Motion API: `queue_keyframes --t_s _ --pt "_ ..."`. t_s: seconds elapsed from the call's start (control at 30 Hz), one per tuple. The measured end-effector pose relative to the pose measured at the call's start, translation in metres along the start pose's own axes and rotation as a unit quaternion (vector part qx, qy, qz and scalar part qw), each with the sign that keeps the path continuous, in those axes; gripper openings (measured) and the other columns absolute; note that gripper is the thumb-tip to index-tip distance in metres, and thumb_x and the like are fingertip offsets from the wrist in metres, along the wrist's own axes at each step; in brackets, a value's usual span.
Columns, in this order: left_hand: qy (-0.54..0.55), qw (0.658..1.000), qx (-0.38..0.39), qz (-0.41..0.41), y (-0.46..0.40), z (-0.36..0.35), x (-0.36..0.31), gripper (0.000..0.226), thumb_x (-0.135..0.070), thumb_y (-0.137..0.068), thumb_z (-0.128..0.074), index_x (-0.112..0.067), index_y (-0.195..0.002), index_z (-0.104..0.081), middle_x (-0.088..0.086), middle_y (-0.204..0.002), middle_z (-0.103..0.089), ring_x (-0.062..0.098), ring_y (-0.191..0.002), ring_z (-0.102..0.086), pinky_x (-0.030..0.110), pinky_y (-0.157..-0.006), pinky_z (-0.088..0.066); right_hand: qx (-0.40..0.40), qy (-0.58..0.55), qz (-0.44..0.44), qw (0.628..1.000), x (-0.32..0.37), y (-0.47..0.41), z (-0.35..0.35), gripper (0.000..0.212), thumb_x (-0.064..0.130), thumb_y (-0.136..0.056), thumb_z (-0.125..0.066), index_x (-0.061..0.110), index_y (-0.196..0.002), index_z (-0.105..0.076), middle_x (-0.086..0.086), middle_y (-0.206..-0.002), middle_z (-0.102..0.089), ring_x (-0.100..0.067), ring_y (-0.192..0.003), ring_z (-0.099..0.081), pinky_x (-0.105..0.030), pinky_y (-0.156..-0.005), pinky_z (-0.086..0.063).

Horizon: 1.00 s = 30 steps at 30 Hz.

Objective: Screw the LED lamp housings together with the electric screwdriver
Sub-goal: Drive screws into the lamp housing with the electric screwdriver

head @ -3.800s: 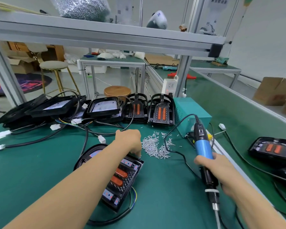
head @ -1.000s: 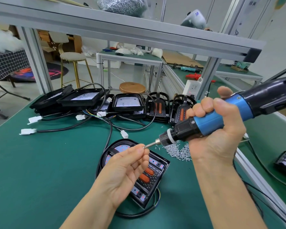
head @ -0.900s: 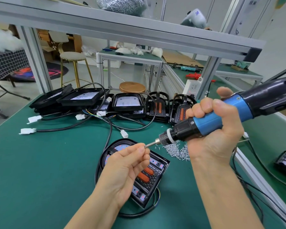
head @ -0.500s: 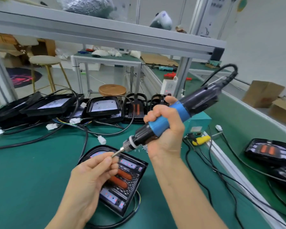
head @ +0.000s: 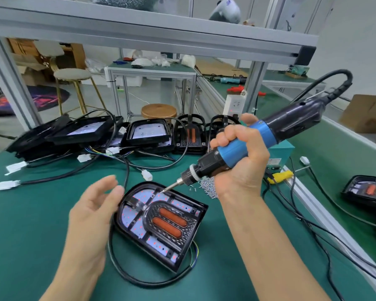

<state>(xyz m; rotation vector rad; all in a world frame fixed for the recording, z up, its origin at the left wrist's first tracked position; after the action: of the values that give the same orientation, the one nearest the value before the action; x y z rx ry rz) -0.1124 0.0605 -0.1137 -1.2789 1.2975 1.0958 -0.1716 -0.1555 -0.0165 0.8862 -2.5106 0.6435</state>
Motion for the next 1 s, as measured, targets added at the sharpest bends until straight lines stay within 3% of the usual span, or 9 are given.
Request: queue_keyframes --t_s 0.07,0.13,0.23,0.3,0.43,0.6,0.7,0.8,1.0 --pt "-0.193 0.980 -0.053 -0.012 -0.009 0.024 0.009 0.014 -0.019 -0.088 -0.065 -0.020 -0.102 -0.064 -0.001 -0.103 -0.066 0.013 -0.092 -0.060 0.027 -0.082 -0.043 -0.002 0.001 0.003 1.000 0.001 -0.001 0.003 0.027 0.001 -0.067 -0.053 0.014 -0.091 -0.052 0.000 -0.057 -0.044 -0.013 -0.048 -0.044 -0.025 -0.053 -0.041" --pt "-0.345 0.938 -0.016 0.020 -0.012 0.032 0.021 0.019 -0.033 -0.087 -0.065 -0.015 -0.093 -0.064 0.001 -0.094 -0.066 0.023 -0.092 -0.059 0.034 -0.081 -0.042 -0.003 0.010 0.005 1.000 0.000 -0.003 0.005 0.027 0.001 -0.067 -0.053 0.015 -0.091 -0.052 0.000 -0.057 -0.044 -0.013 -0.048 -0.044 -0.026 -0.054 -0.040" --pt "-0.472 0.879 0.049 0.056 -0.011 0.025 0.030 0.030 -0.050 -0.081 -0.062 -0.020 -0.078 -0.060 0.002 -0.083 -0.062 0.025 -0.083 -0.059 0.034 -0.075 -0.047 0.006 0.026 0.008 1.000 -0.004 -0.004 0.004 0.027 0.001 -0.068 -0.053 0.015 -0.090 -0.051 0.000 -0.055 -0.045 -0.014 -0.047 -0.045 -0.025 -0.053 -0.040" --pt "-0.493 0.867 0.043 0.062 -0.013 0.020 0.027 0.028 -0.048 -0.080 -0.063 -0.021 -0.074 -0.056 0.004 -0.083 -0.060 0.026 -0.081 -0.058 0.034 -0.073 -0.048 0.015 0.041 0.012 0.999 -0.007 -0.006 0.003 0.027 0.000 -0.069 -0.053 0.015 -0.090 -0.051 0.000 -0.054 -0.047 -0.014 -0.047 -0.047 -0.025 -0.053 -0.041" --pt "-0.480 0.875 0.017 0.060 -0.018 0.010 0.025 0.016 -0.028 -0.081 -0.062 -0.018 -0.074 -0.052 0.005 -0.082 -0.060 0.029 -0.079 -0.056 0.034 -0.071 -0.046 0.027 0.086 0.032 0.995 -0.014 -0.009 0.002 0.027 -0.001 -0.069 -0.053 0.014 -0.091 -0.051 0.002 -0.050 -0.048 -0.014 -0.046 -0.046 -0.025 -0.053 -0.039" --pt "-0.394 0.917 -0.026 0.052 -0.021 0.000 0.027 0.015 -0.027 -0.085 -0.053 -0.014 -0.079 -0.048 0.004 -0.075 -0.059 0.029 -0.075 -0.054 0.035 -0.064 -0.037 0.028 0.123 0.036 0.991 -0.024 -0.011 0.007 0.028 -0.002 -0.068 -0.055 0.016 -0.090 -0.053 -0.002 -0.054 -0.046 -0.017 -0.047 -0.046 -0.026 -0.054 -0.039" --pt "-0.280 0.956 -0.020 0.082 -0.021 -0.008 0.032 0.014 -0.021 -0.086 -0.053 -0.016 -0.098 -0.050 0.005 -0.080 -0.061 0.030 -0.081 -0.059 0.043 -0.074 -0.050 0.031 0.139 0.039 0.989 -0.030 -0.014 0.009 0.029 -0.002 -0.068 -0.055 0.016 -0.090 -0.054 -0.002 -0.053 -0.048 -0.019 -0.048 -0.045 -0.028 -0.055 -0.040" --pt "-0.173 0.978 0.016 0.119 -0.019 -0.013 0.036 0.037 -0.017 -0.084 -0.061 -0.017 -0.120 -0.053 0.006 -0.093 -0.067 0.032 -0.087 -0.065 0.053 -0.082 -0.054 0.036 0.143 0.042 0.988 -0.034 -0.017 0.010 0.029 -0.001 -0.068 -0.055 0.016 -0.090 -0.054 -0.001 -0.054 -0.049 -0.019 -0.049 -0.046 -0.028 -0.056 -0.040" --pt "-0.121 0.986 0.075 0.091 -0.019 -0.018 0.030 0.031 -0.019 -0.066 -0.059 -0.039 -0.084 -0.073 -0.002 -0.078 -0.075 0.020 -0.066 -0.066 0.052 -0.074 -0.055 0.048 0.168 0.054 0.983 -0.043 -0.021 0.009 0.030 0.001 -0.065 -0.058 0.016 -0.090 -0.053 -0.001 -0.053 -0.050 -0.021 -0.050 -0.045 -0.026 -0.057 -0.042"
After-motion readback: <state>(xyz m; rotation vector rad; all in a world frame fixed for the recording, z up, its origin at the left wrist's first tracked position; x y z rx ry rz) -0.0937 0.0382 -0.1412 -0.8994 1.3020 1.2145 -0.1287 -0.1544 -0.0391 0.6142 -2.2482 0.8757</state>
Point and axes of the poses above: each hand's wrist, its own y-axis away from the middle knuckle, its own z-axis out of the back of the hand, x = y × z, the point moved 4 cm from there along -y, towards the middle knuckle
